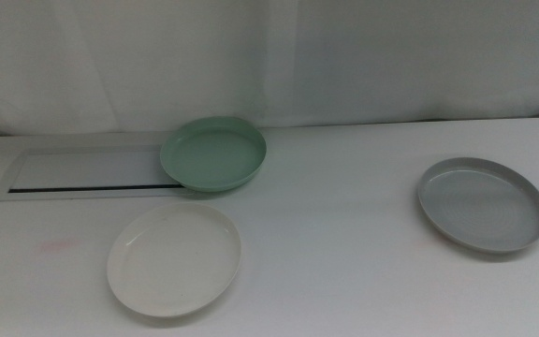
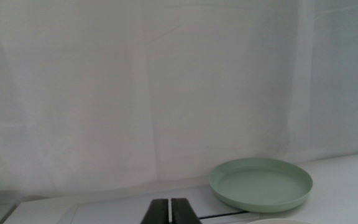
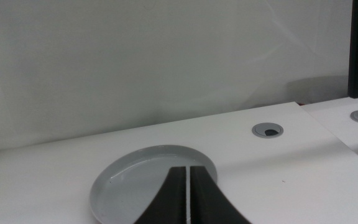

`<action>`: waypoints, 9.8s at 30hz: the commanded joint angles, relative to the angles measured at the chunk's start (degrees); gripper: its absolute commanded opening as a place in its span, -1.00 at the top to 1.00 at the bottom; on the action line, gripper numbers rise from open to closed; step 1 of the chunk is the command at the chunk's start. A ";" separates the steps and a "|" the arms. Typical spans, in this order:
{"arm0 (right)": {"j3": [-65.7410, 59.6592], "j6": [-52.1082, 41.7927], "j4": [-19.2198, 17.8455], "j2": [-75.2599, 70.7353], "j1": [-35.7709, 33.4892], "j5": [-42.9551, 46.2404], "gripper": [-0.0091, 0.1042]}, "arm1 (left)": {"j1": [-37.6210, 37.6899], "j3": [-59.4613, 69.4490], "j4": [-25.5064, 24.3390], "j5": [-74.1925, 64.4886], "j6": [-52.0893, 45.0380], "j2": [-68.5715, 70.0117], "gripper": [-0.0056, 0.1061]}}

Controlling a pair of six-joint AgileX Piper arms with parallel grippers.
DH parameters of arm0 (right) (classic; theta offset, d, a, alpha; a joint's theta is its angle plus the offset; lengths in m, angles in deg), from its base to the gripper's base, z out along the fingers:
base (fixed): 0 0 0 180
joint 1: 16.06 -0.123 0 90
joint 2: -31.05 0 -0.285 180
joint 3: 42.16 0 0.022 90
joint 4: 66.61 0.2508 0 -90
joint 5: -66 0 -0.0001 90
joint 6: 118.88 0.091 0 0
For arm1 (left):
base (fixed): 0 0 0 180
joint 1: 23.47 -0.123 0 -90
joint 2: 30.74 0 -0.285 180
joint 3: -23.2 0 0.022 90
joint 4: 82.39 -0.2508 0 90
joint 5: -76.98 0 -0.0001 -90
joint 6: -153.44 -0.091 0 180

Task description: Stack the three bowls on top of each other.

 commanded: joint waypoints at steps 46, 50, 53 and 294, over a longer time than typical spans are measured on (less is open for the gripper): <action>-0.27 -0.30 1.49 -1.99 0.30 4.62 -0.97 | -0.17 -1.69 0.66 -0.32 11.31 2.10 -0.76; -0.27 -0.30 1.49 -1.99 0.30 4.62 -0.97 | -0.17 -7.14 0.66 -6.34 11.31 1.18 -0.76; -0.27 -0.30 1.49 -1.99 0.30 4.71 -0.97 | -0.17 -13.02 0.66 -14.64 11.31 -1.19 -0.73; -0.27 -0.19 1.41 -1.99 0.30 6.66 -0.97 | 9.54 -99.71 -8.71 -44.36 24.09 -115.43 -0.65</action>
